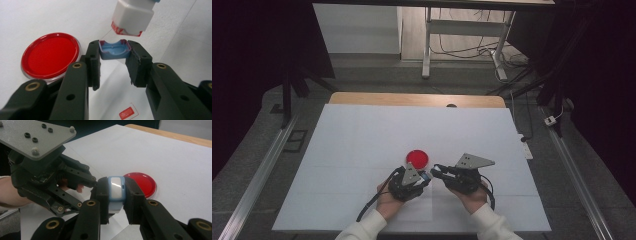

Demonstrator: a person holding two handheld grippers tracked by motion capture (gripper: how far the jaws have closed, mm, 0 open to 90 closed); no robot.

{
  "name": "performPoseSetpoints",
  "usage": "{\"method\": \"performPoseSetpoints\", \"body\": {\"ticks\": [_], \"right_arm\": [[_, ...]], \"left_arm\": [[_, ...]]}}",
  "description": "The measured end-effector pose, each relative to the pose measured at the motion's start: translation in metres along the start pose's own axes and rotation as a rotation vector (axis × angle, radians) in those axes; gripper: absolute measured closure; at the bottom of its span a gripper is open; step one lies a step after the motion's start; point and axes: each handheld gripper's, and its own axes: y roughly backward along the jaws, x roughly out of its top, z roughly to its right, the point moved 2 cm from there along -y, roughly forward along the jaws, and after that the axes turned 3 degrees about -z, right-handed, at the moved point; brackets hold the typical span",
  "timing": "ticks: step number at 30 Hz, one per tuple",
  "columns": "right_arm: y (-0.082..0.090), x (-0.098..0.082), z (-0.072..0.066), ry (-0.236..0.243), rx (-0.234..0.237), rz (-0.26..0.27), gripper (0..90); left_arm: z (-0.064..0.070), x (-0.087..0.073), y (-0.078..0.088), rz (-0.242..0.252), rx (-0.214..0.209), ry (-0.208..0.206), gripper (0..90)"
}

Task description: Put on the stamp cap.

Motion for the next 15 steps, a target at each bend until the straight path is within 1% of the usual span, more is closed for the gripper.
{"method": "performPoseSetpoints", "body": {"ticks": [6, 10, 11, 15], "right_arm": [[-0.0019, -0.0002, -0.0023, -0.004, 0.003, -0.001, 75.2], [-0.0033, -0.0006, -0.003, -0.003, -0.001, -0.004, 75.1], [-0.0034, -0.0008, -0.003, -0.007, -0.004, -0.004, 75.1], [-0.0036, -0.001, -0.0025, -0.024, -0.014, -0.006, 75.1]], "left_arm": [[0.0036, 0.0021, -0.001, 0.0, 0.001, -0.017, 65.1], [0.0052, 0.0032, -0.0009, 0.004, 0.006, -0.02, 65.1], [0.0055, 0.0032, -0.0009, 0.003, 0.004, -0.024, 65.1], [0.0069, 0.0037, -0.0004, 0.008, 0.02, -0.033, 65.2]]}}
